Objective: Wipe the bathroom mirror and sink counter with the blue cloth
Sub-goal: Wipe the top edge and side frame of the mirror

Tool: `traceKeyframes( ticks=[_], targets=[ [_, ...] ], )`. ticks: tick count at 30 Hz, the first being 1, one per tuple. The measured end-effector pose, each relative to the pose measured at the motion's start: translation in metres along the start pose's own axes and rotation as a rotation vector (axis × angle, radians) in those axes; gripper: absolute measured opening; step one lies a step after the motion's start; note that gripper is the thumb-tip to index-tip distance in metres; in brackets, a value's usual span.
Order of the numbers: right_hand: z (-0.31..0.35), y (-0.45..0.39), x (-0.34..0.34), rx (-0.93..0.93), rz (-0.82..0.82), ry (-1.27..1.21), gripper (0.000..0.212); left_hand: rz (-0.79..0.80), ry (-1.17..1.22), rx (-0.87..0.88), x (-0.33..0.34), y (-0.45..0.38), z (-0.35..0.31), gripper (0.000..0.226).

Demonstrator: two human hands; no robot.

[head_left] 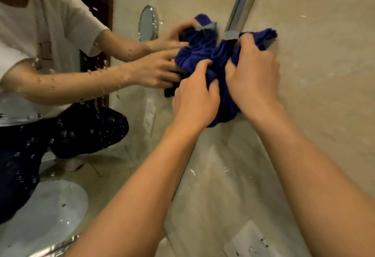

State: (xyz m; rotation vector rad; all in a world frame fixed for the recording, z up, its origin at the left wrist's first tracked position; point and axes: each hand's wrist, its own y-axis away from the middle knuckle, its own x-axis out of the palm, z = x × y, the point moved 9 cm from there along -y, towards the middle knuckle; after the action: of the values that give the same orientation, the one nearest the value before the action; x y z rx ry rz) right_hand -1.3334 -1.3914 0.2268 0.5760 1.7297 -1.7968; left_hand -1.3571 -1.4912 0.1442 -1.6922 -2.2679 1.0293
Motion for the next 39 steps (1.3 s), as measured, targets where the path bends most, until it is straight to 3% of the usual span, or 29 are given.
traceKeyframes(
  ticks=[5, 14, 20, 24, 27, 29, 33, 39],
  targets=[
    [-0.006, 0.037, 0.059, -0.036, 0.103, 0.076, 0.017, 0.148, -0.211, -0.076, 0.037, 0.024, 0.032, 0.050],
    [-0.020, 0.134, 0.154, 0.023, 0.172, 0.006, 0.017, 0.215, -0.175, -0.201, 0.067, 0.107, 0.128, 0.036],
    [-0.035, 0.180, 0.185, 0.145, 0.329, -0.086, 0.034, 0.343, -0.220, -0.332, 0.078, 0.139, 0.166, 0.041],
    [-0.029, 0.156, 0.155, 0.173, 0.212, -0.211, 0.037, 0.232, -0.176, -0.199, 0.057, 0.108, 0.133, 0.052],
    [-0.028, 0.131, 0.131, 0.170, 0.097, -0.226, 0.041, 0.201, -0.075, -0.081, 0.054, 0.087, 0.108, 0.049],
    [-0.027, 0.130, 0.131, 0.125, 0.114, -0.198, 0.046, 0.209, -0.103, -0.046, 0.060, 0.088, 0.106, 0.044],
    [-0.030, 0.161, 0.162, 0.073, 0.190, -0.147, 0.049, 0.214, -0.216, -0.111, 0.079, 0.118, 0.138, 0.036],
    [-0.030, 0.215, 0.216, 0.058, 0.252, -0.118, 0.048, 0.265, -0.244, -0.247, 0.105, 0.163, 0.204, 0.046]
  ],
)
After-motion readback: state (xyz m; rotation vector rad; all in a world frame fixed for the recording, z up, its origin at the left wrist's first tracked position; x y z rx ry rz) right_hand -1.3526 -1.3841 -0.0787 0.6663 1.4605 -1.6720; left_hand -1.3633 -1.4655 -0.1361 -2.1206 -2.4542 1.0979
